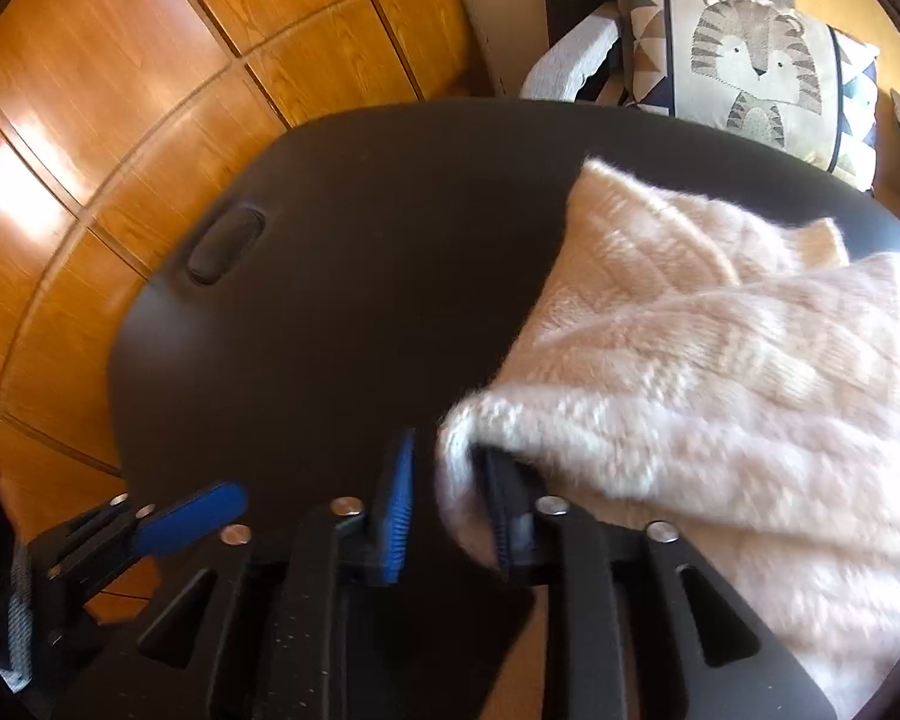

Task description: Fold clothes

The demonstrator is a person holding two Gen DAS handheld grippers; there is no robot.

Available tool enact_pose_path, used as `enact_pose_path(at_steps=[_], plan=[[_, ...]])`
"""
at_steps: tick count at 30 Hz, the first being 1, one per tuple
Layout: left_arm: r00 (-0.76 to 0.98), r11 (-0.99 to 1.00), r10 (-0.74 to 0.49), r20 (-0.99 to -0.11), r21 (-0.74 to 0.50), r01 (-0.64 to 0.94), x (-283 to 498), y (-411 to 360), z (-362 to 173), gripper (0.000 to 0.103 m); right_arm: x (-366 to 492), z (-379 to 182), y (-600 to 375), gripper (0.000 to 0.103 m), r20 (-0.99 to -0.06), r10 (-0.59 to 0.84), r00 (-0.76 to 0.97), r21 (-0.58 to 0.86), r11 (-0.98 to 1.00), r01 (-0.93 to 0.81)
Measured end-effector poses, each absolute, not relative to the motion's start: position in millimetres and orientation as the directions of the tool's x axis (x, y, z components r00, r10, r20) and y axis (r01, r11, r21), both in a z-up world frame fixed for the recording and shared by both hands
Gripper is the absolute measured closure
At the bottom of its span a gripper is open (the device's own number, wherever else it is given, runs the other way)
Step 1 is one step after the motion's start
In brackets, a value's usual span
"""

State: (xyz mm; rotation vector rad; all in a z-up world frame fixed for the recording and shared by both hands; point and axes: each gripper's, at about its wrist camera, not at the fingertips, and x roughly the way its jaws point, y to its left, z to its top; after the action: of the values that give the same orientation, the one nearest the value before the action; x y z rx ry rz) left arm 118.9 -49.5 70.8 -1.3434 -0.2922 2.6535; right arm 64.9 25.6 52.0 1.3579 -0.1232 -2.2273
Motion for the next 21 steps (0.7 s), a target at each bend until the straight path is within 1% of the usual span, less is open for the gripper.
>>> enact_pose_path(at_steps=[1,2,7,11,15,19,21], plan=[[-0.589,-0.970,0.222,-0.777,-0.235,-0.055,116,-46,74,0.069,71,60,35,0.056,-0.790,-0.486,-0.373,0.344,-0.856,0.386],[-0.592,-0.971,0.223,-0.775,-0.229,-0.066,113,-41,77,0.069,77,66,45,0.052,-0.778,-0.491,-0.391,0.346,-0.856,0.384],[-0.619,-0.976,0.217,-0.755,-0.158,-0.150,98,-9,102,0.068,110,96,109,0.051,-0.715,-0.493,-0.496,0.349,-0.866,0.358],[-0.647,-0.968,0.218,-0.731,-0.076,-0.239,86,30,125,0.062,131,106,176,0.051,-0.692,-0.445,-0.568,0.365,-0.895,0.256],[-0.643,-0.937,0.225,-0.732,0.019,-0.349,70,74,132,0.060,141,104,242,0.051,-0.695,-0.376,-0.613,0.395,-0.912,0.110],[-0.616,-0.864,0.209,-0.759,0.152,-0.480,60,125,120,0.059,150,97,299,0.051,-0.715,-0.289,-0.637,0.402,-0.915,-0.037],[-0.596,-0.828,0.214,-0.774,0.181,-0.531,53,146,110,0.058,153,92,325,0.051,-0.728,-0.238,-0.643,0.385,-0.918,-0.096]])
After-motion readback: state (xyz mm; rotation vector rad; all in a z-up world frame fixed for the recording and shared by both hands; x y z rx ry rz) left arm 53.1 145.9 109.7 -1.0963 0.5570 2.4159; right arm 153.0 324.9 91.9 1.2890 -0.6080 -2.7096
